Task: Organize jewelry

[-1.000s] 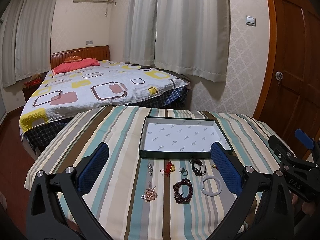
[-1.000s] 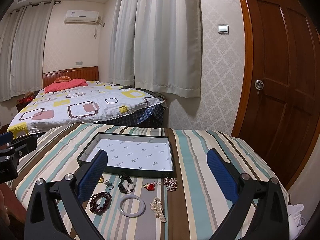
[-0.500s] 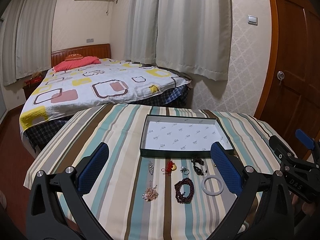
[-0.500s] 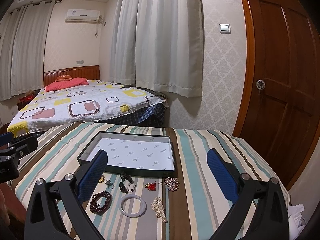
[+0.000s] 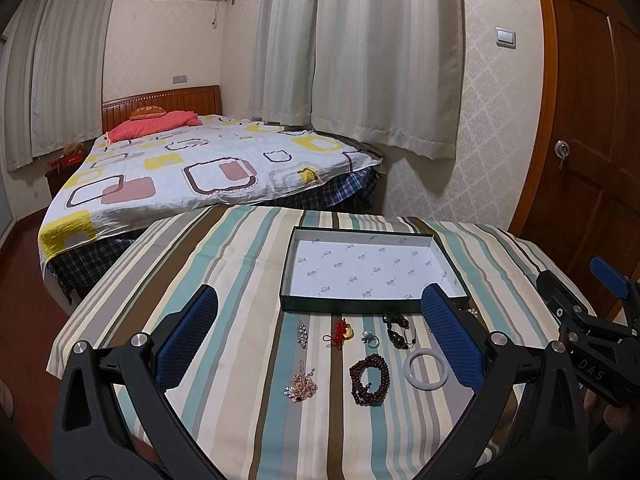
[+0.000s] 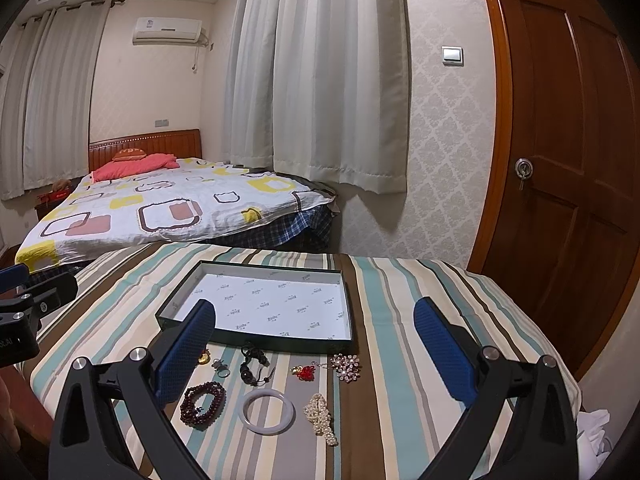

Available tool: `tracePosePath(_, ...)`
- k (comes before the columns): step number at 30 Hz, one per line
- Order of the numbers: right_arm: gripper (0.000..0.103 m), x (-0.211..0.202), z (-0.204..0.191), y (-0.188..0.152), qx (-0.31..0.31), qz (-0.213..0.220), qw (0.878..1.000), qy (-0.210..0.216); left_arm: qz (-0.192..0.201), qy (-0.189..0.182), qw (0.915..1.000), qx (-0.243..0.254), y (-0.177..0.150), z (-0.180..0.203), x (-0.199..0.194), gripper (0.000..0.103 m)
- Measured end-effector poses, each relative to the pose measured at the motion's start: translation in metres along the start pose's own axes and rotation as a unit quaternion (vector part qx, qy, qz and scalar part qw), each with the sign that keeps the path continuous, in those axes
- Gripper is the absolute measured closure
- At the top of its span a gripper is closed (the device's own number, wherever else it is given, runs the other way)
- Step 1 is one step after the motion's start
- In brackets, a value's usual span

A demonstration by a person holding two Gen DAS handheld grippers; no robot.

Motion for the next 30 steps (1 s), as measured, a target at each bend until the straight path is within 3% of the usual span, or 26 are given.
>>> tracePosePath(11, 0.006, 0.012, -0.005, -0.020, 0.009, -0.009, 1.000, 0.012, -0.006, 0.005, 1.0000, 0.001, -0.007, -0.003, 0.011, 0.004)
tracePosePath(22, 0.006, 0.072, 0.009, -0.105, 0.017, -0.109, 0.994, 0.017, -0.073, 0.006, 0.9973, -0.002, -0.068, -0.015, 0.079, 0.004)
tracePosePath(30, 0.010, 0.104, 0.014, -0.157, 0.040, -0.175, 0.983, 0.045, -0.144, 0.007, 0.9893, -0.019, -0.115, -0.027, 0.125, 0.008)
Point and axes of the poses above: each gripper's, at about its wrist camera, not at the fingertips, and x roughly the way its jaws point, z to its right, y to its top, the point moved 7 cm from there along x, roughly the way its jaws point, and after that the axes turned 7 degrees about z, right-handed, at the moved point
